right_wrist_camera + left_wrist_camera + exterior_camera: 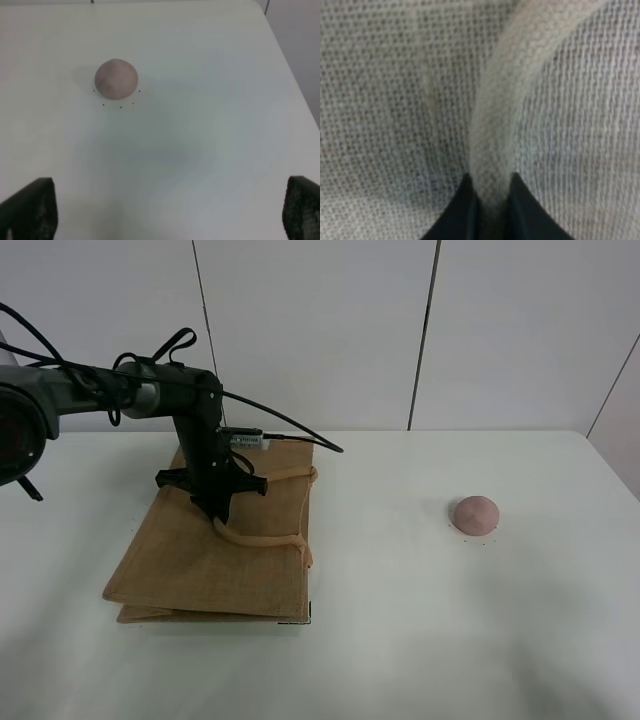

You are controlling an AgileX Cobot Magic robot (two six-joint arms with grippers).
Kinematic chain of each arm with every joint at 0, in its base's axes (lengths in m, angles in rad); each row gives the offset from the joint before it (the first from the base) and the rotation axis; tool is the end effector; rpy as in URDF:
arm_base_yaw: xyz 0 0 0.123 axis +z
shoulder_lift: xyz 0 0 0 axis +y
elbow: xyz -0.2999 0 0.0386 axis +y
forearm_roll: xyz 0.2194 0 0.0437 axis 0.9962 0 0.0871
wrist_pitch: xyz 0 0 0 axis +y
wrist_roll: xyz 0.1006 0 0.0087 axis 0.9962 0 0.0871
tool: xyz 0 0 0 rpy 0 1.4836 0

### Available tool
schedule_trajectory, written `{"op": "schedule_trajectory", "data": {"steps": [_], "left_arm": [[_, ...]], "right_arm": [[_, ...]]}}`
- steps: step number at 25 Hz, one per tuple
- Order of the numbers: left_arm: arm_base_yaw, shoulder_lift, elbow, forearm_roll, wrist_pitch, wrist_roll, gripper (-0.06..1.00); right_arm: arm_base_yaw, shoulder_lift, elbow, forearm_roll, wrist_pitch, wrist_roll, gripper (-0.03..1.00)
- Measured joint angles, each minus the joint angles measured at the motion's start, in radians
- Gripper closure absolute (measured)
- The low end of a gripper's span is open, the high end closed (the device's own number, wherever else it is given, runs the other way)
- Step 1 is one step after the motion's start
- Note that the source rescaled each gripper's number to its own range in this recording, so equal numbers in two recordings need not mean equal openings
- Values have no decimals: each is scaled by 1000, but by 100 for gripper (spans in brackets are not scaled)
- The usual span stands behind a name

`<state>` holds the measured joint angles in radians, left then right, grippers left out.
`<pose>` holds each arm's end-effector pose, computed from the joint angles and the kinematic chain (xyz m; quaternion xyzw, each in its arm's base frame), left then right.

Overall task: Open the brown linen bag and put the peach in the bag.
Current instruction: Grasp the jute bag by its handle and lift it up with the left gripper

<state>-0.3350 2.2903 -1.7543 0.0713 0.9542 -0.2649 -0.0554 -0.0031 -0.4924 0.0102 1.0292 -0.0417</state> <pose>0.4311 -0.1439 0.1493 0.0530 0.9946 0.0046 0.0891 -0.0366 0.0029 0.2597 0.0057 0.8461 -0.0208 0.5326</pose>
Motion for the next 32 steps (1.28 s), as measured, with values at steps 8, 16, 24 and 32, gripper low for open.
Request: {"op": "schedule_trajectory", "data": {"steps": [8, 16, 24, 32], "left_arm": [[0, -217, -124, 1, 110, 23, 94], [0, -376, -235, 2, 216, 47, 94], [0, -439, -238, 2, 217, 80, 94], [-1, -476, -238, 3, 218, 84, 94]], "right_arm": [[0, 0, 0, 3, 0, 0, -3], [0, 0, 0, 8, 0, 0, -3], [0, 10, 0, 11, 0, 0, -3], [0, 465, -58, 54, -87, 0, -3]]}}
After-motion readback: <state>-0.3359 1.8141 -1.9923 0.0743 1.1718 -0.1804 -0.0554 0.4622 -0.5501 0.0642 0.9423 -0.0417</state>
